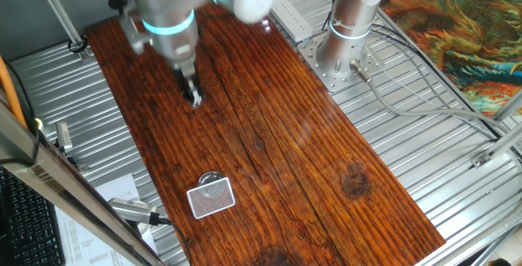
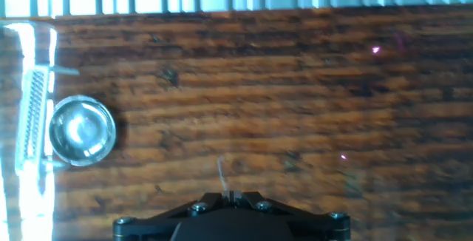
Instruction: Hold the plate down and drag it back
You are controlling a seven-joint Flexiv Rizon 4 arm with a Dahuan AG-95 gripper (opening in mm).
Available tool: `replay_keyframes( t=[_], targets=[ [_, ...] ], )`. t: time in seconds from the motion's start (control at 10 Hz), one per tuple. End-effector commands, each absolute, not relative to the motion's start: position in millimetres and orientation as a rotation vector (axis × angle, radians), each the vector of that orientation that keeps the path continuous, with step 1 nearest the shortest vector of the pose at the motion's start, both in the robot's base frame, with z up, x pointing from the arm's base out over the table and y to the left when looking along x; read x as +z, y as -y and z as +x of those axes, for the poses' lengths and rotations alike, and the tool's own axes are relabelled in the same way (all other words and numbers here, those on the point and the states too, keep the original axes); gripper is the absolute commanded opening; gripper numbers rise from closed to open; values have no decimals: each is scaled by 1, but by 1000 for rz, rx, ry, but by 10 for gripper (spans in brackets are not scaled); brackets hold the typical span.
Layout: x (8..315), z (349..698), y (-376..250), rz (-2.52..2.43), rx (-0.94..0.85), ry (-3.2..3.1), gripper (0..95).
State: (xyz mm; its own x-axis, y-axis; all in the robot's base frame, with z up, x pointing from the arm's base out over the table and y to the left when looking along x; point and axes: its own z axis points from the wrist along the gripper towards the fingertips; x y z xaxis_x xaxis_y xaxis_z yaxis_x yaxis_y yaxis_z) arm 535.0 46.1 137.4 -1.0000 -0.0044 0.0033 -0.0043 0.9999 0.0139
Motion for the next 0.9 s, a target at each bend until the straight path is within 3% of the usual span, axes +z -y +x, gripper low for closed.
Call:
replay_keyframes(
  t=[0.1,0.5,0.9],
  targets=[
    [126,548,-63,8,-22,3135,0],
    [123,576,-84,-85,-62,3121,0],
    [109,581,-84,-57,-63,3114,0]
  ],
)
